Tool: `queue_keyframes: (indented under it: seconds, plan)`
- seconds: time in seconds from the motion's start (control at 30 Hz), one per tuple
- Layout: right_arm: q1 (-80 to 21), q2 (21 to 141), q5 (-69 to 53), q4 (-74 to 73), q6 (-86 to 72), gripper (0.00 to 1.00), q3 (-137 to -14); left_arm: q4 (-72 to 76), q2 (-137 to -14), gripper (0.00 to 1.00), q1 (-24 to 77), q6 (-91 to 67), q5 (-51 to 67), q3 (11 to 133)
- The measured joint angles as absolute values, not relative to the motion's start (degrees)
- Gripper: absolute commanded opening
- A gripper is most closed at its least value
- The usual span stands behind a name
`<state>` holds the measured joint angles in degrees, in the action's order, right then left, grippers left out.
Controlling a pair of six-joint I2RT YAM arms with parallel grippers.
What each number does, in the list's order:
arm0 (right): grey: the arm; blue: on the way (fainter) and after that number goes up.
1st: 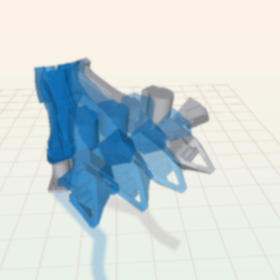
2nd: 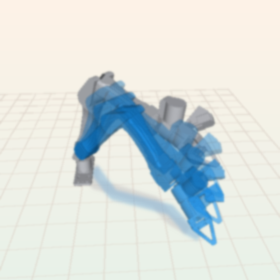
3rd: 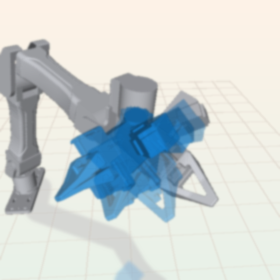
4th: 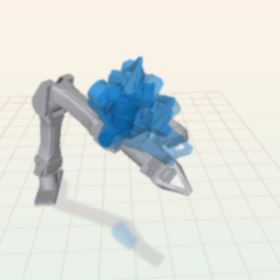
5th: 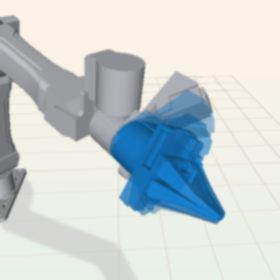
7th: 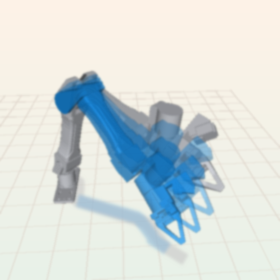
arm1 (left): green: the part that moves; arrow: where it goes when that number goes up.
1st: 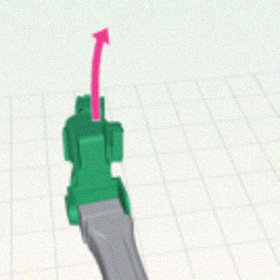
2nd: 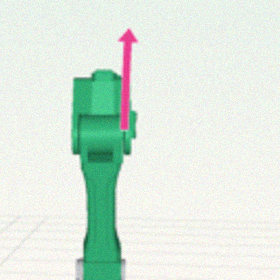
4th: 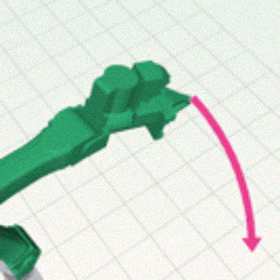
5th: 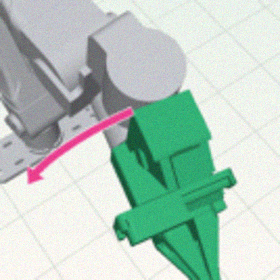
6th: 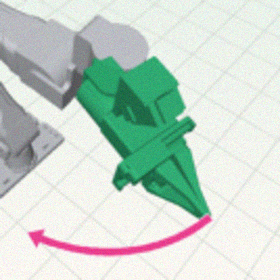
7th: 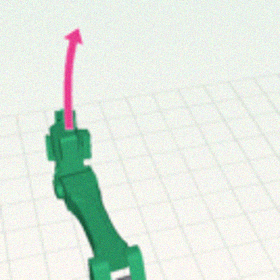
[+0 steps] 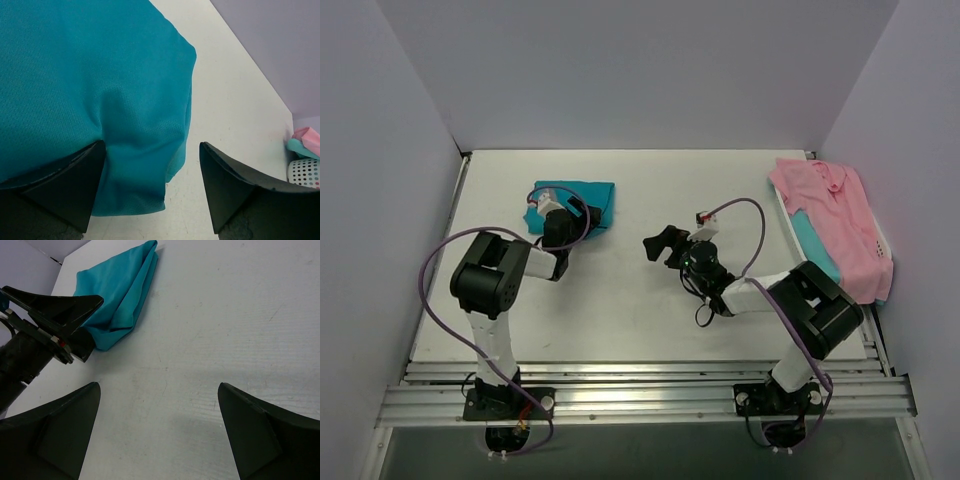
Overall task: Fold and stack the t-shirts
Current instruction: Put the neatly folded tshirt into the corner of the board with the left arm
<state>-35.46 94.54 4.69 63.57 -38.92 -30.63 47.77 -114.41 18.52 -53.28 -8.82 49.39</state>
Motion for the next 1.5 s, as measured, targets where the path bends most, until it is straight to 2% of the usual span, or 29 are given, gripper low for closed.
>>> queue_keyframes:
  seconds: [0.13, 0.3, 0.5, 0.83, 1.23, 1.5]
  plan:
    - [-35.5, 95.4, 4.6, 64.3, -38.9, 1.0, -30.7, 43.8, -111.7, 0.88, 18.8, -50.9, -8.1, 49.7]
    - [-35.5, 95.6, 4.4, 65.4, -38.9, 1.0, -30.7, 36.0, -102.9, 0.89, 18.9, -47.5, -7.8, 52.7]
    - [-35.5, 96.8, 3.6, 66.4, -39.0, 1.0, -31.2, 35.7, -98.8, 0.89, 20.1, -45.8, -7.7, 57.0]
    - [-35.5, 96.8, 3.6, 66.5, -38.9, 1.0, -31.2, 36.7, -106.8, 0.88, 21.2, -47.7, -6.5, 54.3]
    - [-35.1, 101.1, 2.9, 68.7, -39.0, 1.0, -31.2, 40.6, -113.5, 0.88, 29.0, -49.0, -5.2, 54.6]
    - [-33.6, 101.3, 2.2, 70.2, -39.3, 1.0, -31.0, 44.0, -117.4, 0.88, 30.3, -49.3, -5.0, 54.9]
